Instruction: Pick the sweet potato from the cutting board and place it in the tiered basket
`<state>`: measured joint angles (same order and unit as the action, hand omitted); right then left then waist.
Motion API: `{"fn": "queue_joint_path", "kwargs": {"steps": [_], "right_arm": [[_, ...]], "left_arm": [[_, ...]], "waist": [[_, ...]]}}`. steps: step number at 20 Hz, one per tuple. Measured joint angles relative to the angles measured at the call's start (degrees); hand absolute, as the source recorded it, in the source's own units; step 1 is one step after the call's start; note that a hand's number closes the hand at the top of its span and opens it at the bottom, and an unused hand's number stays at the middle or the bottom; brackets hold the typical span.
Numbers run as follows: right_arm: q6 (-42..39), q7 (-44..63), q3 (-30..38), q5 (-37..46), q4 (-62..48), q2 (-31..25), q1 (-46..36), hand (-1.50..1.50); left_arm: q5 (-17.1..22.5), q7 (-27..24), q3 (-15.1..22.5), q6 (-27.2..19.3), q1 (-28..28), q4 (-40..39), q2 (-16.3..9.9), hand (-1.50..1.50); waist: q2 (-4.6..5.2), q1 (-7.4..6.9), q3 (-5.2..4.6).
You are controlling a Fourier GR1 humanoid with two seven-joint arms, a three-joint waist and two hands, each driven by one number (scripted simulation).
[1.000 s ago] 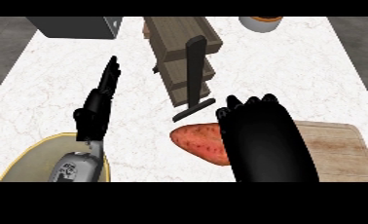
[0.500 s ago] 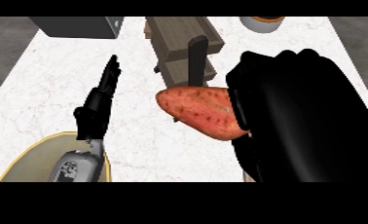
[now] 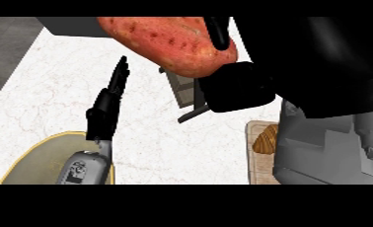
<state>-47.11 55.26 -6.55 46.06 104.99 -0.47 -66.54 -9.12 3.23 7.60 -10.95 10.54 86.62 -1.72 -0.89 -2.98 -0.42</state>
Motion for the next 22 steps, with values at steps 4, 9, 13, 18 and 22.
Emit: {"fn": "queue_joint_path", "kwargs": {"steps": [4,9,13,18,22], "right_arm": [[2.6,3.1,2.3,-2.4,-10.4,-0.1,-10.8,1.5],[3.2,3.0,5.4,-2.0,-22.9,-0.2,-21.5,1.5],[3.9,1.5,5.9,0.5,-31.4,-0.3,-25.9,1.5],[7.5,-0.7,7.3,3.5,-40.3,-0.7,-26.7,-1.5],[12.1,0.9,11.7,1.4,-40.8,-0.2,-24.4,-1.5]], "left_arm": [[0.3,-0.8,-0.5,0.2,-0.4,-0.1,-0.3,0.0],[0.2,-1.4,-1.0,-0.3,-0.5,-0.2,-0.1,0.0],[0.2,-0.8,-1.4,-0.3,-0.7,0.8,-0.5,0.0],[0.2,-0.7,-1.6,-0.3,-0.9,1.5,-0.6,0.0],[0.5,-0.8,-1.8,-0.1,-1.1,1.6,-0.6,0.0]], "waist": [[0.2,0.11,0.04],[0.59,1.05,0.18],[0.81,1.48,0.26],[1.06,1.61,0.3],[0.96,1.94,0.36]]}}
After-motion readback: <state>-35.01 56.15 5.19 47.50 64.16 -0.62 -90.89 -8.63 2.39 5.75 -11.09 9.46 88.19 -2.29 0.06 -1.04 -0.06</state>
